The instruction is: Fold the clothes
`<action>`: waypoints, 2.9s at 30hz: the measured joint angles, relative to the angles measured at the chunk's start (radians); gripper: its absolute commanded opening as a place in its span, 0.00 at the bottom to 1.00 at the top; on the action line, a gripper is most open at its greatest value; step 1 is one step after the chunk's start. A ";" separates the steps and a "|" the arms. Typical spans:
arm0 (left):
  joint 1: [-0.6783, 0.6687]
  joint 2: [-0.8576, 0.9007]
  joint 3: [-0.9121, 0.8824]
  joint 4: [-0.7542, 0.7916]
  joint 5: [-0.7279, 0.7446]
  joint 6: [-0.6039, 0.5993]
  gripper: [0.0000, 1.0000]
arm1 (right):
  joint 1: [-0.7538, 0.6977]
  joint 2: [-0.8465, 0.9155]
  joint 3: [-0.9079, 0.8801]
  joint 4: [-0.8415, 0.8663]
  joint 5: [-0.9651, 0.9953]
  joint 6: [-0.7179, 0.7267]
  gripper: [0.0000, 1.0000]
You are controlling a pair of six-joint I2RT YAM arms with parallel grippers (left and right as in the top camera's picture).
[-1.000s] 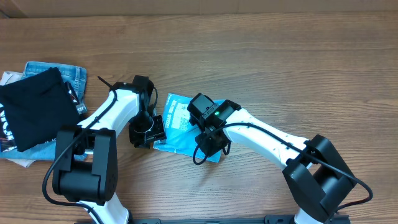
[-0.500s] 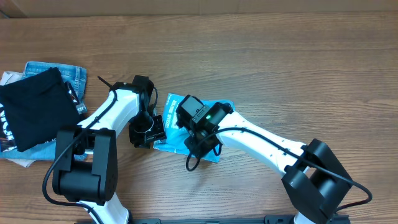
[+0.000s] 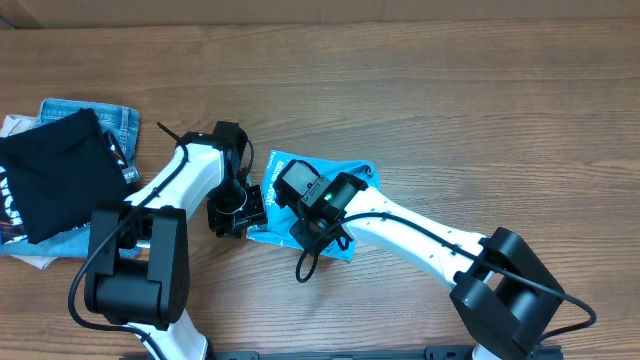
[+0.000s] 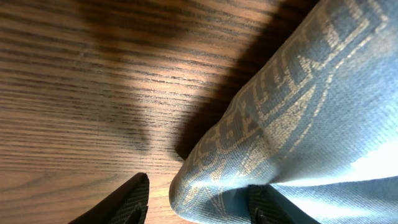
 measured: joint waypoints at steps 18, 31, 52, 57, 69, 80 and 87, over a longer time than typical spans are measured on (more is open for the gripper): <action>0.000 0.000 0.000 0.000 0.000 0.000 0.54 | 0.000 0.000 -0.046 0.005 0.025 -0.001 0.04; 0.000 0.000 -0.002 0.000 0.000 0.000 0.54 | -0.069 -0.010 -0.044 -0.122 0.236 0.245 0.04; 0.000 0.000 -0.004 -0.031 -0.031 0.000 0.53 | -0.224 -0.041 -0.041 -0.367 0.111 0.304 0.06; 0.000 0.000 -0.004 -0.032 -0.035 0.000 0.53 | -0.224 -0.041 -0.041 -0.365 0.086 0.302 0.06; 0.000 0.000 -0.004 -0.034 -0.039 0.000 0.44 | -0.224 -0.041 -0.041 -0.430 0.105 0.392 0.15; 0.000 -0.014 0.046 -0.013 -0.061 0.034 0.59 | -0.304 -0.147 -0.037 -0.384 0.195 0.476 0.20; 0.000 -0.055 0.212 0.220 -0.049 0.109 0.76 | -0.481 -0.359 -0.015 -0.385 0.227 0.492 0.42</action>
